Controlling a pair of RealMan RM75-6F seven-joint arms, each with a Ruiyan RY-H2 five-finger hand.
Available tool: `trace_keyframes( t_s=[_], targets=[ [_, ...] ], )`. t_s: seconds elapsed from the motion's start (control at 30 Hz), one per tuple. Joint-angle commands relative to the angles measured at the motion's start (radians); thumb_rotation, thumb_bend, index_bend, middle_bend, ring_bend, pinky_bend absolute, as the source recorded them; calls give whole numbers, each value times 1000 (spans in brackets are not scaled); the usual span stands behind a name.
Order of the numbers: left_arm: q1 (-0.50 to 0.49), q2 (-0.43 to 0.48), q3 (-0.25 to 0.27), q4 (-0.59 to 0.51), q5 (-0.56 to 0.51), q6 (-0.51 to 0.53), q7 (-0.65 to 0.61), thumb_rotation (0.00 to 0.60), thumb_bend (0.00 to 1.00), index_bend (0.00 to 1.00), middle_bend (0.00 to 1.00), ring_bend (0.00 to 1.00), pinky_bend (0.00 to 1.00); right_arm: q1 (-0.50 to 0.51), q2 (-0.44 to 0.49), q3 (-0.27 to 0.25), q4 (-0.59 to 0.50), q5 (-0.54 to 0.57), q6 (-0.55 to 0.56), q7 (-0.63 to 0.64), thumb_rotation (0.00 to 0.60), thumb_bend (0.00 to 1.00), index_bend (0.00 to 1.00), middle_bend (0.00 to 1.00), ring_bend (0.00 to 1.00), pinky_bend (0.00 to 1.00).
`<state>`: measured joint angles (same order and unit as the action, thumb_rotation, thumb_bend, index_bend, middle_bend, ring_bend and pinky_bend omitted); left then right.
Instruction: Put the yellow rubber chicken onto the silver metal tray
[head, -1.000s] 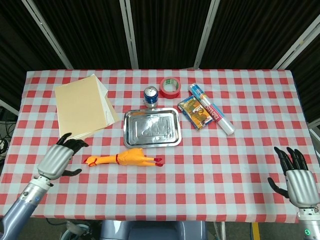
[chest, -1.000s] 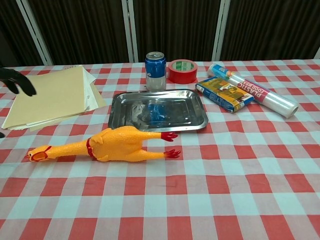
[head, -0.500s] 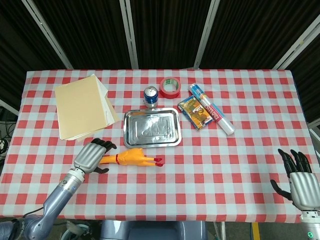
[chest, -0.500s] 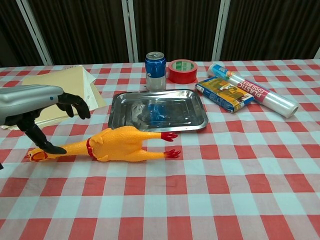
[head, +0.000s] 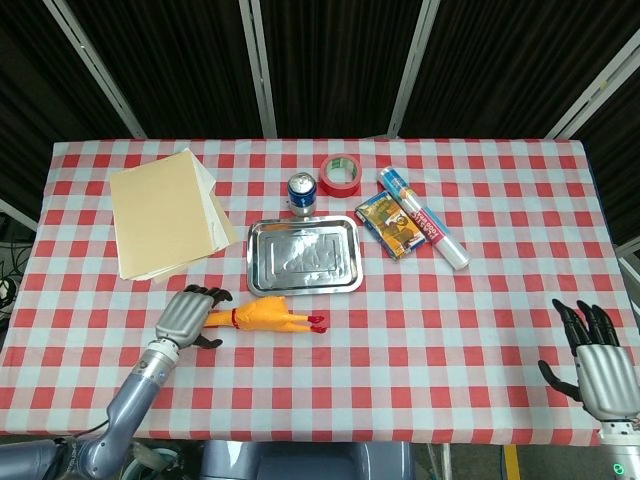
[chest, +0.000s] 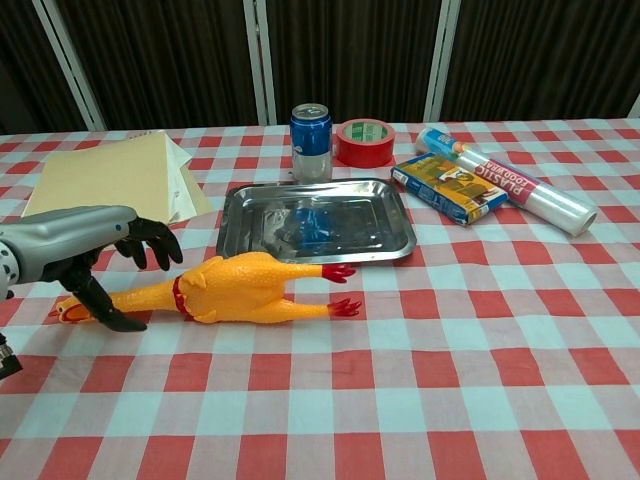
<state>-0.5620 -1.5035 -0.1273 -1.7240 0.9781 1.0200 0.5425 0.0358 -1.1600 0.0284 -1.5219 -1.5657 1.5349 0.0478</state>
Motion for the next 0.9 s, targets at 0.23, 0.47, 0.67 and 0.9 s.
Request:
trace_keyframes(
  t_s=[0.23, 0.47, 0.67, 0.9],
  targets=[
    [-57, -53, -19, 21, -95, -25, 10, 600, 159, 296, 326, 327, 271, -8, 0, -3, 5, 21, -11, 1, 600, 294, 0, 167, 40, 53],
    [-86, -72, -15, 33, -121, -2, 39, 600, 264, 386, 426, 410, 343, -18, -3, -3, 14, 33, -9, 12, 600, 294, 0, 167, 40, 53],
    [-105, -82, -5, 44, -156, -2, 64, 600, 290, 389, 430, 412, 343, -21, -4, -3, 16, 36, -10, 19, 600, 294, 0, 167, 40, 53],
    [-113, -100, -6, 65, -151, 11, 51, 600, 452, 480, 520, 500, 432, -21, -3, -4, 16, 38, -15, 21, 600, 294, 0, 167, 40, 52]
  ],
)
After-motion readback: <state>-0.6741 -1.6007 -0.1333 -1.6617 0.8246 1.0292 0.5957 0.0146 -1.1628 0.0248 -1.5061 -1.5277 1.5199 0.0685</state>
